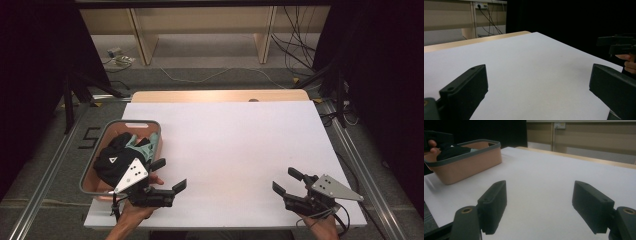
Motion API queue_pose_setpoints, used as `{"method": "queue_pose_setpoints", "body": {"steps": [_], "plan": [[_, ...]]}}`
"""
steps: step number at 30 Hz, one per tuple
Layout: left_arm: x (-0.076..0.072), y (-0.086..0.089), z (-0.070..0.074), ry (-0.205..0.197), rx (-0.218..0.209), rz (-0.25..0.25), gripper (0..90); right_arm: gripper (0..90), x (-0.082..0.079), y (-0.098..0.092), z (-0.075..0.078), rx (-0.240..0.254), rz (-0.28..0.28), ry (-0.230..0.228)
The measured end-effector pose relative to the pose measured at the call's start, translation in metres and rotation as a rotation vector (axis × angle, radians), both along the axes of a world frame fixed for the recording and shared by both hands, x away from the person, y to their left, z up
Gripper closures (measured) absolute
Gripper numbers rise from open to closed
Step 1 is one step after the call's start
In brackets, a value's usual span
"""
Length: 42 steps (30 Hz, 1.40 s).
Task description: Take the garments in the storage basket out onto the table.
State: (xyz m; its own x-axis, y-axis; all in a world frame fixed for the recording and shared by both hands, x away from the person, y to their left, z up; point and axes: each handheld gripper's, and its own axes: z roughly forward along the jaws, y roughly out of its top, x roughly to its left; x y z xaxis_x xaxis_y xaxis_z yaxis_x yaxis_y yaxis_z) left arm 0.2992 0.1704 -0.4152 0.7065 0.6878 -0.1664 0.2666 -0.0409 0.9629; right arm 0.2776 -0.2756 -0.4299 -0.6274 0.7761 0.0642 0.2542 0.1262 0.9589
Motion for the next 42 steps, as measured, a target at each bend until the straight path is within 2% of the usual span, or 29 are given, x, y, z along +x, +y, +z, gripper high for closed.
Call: {"method": "queue_pose_setpoints", "body": {"steps": [5,9,12,19,24,29,34,36,38,42], "plan": [[-0.001,-0.001,0.002,-0.029,0.030,0.012,2.2,28.4,0.000,-0.001,0.000,0.003,-0.005,0.001],[0.000,-0.004,0.003,-0.029,0.041,0.022,2.2,28.4,-0.002,-0.001,0.000,-0.001,-0.004,-0.004],[0.003,-0.004,0.005,-0.011,0.067,0.072,2.2,28.4,-0.003,-0.001,0.000,-0.002,-0.010,-0.002],[0.012,-0.001,0.014,0.017,0.071,0.167,2.8,28.5,-0.001,-0.002,-0.001,-0.008,-0.023,-0.003],[0.019,0.004,0.018,0.047,0.097,0.246,3.5,28.5,-0.003,-0.002,0.000,-0.020,-0.021,-0.011],[0.026,0.008,0.025,0.061,0.108,0.269,3.6,28.5,-0.003,-0.002,-0.001,-0.017,-0.026,-0.008],[0.039,0.011,0.034,0.087,0.119,0.284,3.8,28.5,-0.003,0.000,-0.001,-0.027,-0.024,-0.006],[0.046,0.012,0.037,0.118,0.119,0.274,4.0,28.5,-0.003,-0.001,-0.001,-0.025,-0.026,-0.003],[0.054,0.014,0.042,0.147,0.142,0.258,4.0,28.5,-0.003,-0.002,-0.001,-0.020,-0.028,-0.002],[0.068,0.020,0.050,0.187,0.161,0.268,4.1,28.5,-0.003,-0.002,-0.001,-0.021,-0.025,-0.002]]}}
